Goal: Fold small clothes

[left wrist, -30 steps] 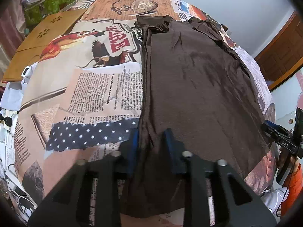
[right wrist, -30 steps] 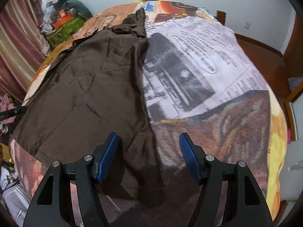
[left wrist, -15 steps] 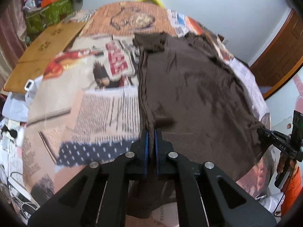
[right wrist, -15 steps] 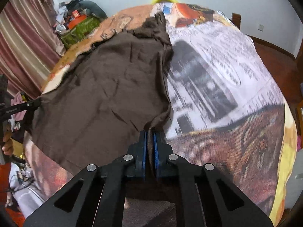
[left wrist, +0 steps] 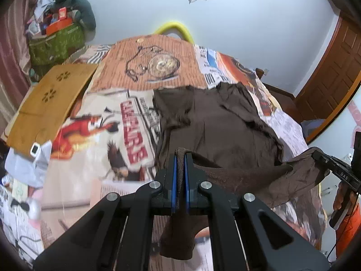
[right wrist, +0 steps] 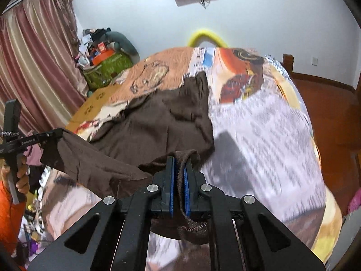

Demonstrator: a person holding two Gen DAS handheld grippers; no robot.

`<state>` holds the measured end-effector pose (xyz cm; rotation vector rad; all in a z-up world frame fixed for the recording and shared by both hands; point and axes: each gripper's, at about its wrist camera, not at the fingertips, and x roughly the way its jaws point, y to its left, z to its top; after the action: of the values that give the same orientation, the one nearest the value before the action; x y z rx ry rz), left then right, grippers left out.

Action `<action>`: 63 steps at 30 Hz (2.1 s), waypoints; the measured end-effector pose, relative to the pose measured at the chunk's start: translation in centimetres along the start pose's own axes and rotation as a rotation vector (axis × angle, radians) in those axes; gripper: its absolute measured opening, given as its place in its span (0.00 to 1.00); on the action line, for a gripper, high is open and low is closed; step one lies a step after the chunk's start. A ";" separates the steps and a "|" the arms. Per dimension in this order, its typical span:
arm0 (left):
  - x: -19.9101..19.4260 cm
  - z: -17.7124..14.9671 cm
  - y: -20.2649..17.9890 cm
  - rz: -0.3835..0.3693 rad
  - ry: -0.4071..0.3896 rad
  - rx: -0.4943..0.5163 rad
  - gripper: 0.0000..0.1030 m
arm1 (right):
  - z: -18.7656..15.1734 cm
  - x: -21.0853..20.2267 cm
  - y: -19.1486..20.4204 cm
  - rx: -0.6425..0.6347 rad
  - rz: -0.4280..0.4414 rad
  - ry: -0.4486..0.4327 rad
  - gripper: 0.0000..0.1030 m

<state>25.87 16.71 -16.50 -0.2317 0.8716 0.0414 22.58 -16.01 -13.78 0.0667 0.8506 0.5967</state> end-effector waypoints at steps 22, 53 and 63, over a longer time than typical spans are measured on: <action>15.8 5.5 4.5 0.132 0.116 -0.027 0.06 | 7.3 12.9 -3.9 0.005 -0.052 0.031 0.06; 12.7 0.5 5.9 0.014 0.182 -0.080 0.45 | 4.1 10.3 -7.3 0.117 -0.042 0.114 0.35; 12.2 1.0 4.7 -0.030 0.170 -0.021 0.10 | 4.0 9.8 -6.4 0.070 -0.036 0.080 0.06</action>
<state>33.86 20.85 -26.01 -0.2706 1.0373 0.0029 33.43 -15.54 -19.65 0.0919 0.9481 0.5384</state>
